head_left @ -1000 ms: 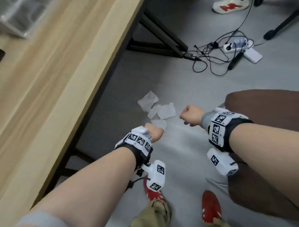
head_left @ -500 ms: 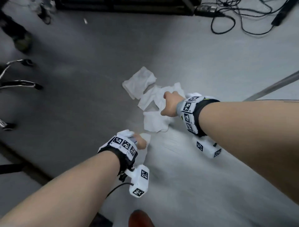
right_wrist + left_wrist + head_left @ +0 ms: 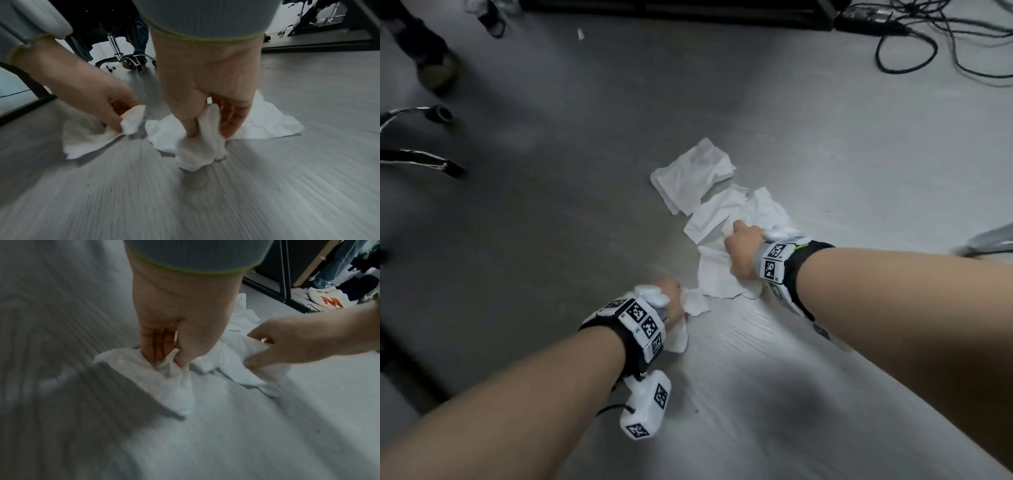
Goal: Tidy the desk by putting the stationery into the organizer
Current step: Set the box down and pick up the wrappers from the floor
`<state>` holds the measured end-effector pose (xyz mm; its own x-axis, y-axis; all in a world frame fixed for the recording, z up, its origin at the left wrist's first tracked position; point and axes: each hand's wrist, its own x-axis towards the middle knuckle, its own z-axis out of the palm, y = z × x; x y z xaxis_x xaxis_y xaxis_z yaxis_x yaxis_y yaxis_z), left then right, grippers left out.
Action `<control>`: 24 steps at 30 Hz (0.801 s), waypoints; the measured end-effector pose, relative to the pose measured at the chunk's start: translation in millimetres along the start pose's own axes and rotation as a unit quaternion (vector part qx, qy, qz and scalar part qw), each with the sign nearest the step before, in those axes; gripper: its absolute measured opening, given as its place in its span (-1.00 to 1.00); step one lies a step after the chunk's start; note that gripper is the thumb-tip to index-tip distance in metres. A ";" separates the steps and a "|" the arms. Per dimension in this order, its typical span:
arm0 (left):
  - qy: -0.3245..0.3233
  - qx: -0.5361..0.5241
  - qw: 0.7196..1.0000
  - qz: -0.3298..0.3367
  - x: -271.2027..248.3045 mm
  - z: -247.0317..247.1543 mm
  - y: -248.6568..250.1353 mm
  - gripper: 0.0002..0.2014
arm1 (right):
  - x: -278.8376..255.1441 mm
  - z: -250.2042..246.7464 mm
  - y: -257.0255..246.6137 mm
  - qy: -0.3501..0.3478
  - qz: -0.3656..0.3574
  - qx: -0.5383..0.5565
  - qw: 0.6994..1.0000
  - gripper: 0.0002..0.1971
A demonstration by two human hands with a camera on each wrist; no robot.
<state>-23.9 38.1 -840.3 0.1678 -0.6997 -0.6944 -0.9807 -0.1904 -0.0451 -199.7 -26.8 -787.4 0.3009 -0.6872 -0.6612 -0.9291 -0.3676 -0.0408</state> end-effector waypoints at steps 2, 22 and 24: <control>0.033 -0.004 0.999 0.006 10.7 -10.0 0.8 -0.75 | -1.7 3.1 5.5 -0.018 -0.027 -0.039 0.999 -0.56; 0.117 0.080 0.982 0.125 91.6 -104.6 81.8 -0.79 | 30.7 24.0 33.3 -0.022 -0.088 0.070 0.993 -0.54; 0.105 0.076 0.985 0.114 88.0 -102.5 81.3 -0.71 | 29.7 25.4 33.8 -0.028 -0.082 0.076 0.993 -0.53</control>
<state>-78.5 -109.6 -831.4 -0.0572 -0.8424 -0.5358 -0.9964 0.0819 -0.0224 -227.7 -43.7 -827.4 0.4422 -0.5886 -0.6767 -0.8917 -0.3697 -0.2612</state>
